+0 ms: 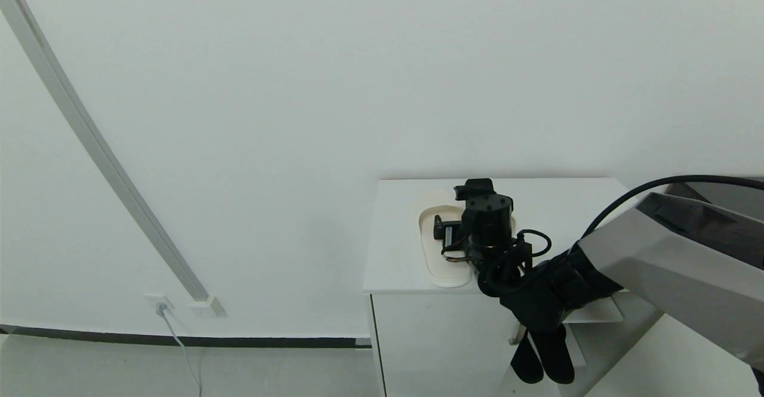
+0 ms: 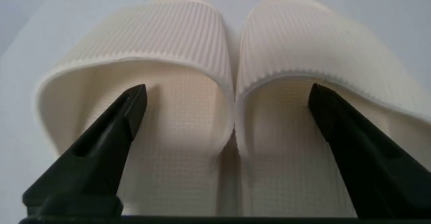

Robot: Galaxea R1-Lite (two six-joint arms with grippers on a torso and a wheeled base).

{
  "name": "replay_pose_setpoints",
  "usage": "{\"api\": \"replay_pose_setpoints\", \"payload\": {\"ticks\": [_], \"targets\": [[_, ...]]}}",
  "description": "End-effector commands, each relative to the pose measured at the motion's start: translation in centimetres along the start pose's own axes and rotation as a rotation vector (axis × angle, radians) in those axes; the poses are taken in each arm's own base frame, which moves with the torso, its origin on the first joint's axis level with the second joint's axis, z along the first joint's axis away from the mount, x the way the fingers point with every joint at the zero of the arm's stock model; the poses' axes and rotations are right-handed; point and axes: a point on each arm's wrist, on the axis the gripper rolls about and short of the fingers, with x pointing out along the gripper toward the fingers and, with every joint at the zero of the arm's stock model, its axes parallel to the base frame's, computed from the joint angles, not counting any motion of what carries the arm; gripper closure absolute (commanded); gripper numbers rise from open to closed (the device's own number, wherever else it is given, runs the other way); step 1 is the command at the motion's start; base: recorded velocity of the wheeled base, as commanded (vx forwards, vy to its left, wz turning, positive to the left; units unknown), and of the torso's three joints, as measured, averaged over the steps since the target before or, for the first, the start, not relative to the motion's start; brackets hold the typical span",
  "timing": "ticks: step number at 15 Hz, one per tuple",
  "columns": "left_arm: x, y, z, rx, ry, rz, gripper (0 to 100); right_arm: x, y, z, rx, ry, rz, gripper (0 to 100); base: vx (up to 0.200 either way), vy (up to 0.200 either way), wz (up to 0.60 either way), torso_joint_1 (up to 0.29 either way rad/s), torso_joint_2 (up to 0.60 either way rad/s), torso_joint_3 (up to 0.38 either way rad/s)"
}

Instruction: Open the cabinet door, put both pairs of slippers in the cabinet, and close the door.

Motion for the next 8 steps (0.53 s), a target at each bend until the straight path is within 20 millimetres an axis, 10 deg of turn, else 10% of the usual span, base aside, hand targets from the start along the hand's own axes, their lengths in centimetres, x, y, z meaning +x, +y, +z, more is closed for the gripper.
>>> {"api": "replay_pose_setpoints", "payload": {"ticks": [1, 5, 6, 8], "targets": [[0.00, 0.00, 0.00, 0.000, 0.000, 0.000, 100, 0.54, -0.02, -0.66, -0.004, 0.008, -0.006, 0, 0.000, 0.000, 0.00, 0.000, 0.00, 0.000], [0.01, 0.00, -0.04, 0.000, 0.001, 0.000, 100, 0.74, -0.18, -0.37, 0.000, -0.003, -0.010, 0, 0.000, 0.000, 0.00, 0.000, 0.00, 0.000], [0.00, 0.00, 0.00, 0.000, 0.000, 0.000, 100, 0.74, -0.17, -0.34, -0.003, -0.006, -0.010, 100, 0.000, 0.000, 0.00, 0.000, 0.00, 0.000], [0.00, 0.00, 0.00, 0.000, 0.000, 0.000, 100, 0.73, -0.18, -0.32, -0.009, -0.010, -0.010, 100, 0.000, 0.000, 0.00, 0.000, 0.00, 0.000]]}}
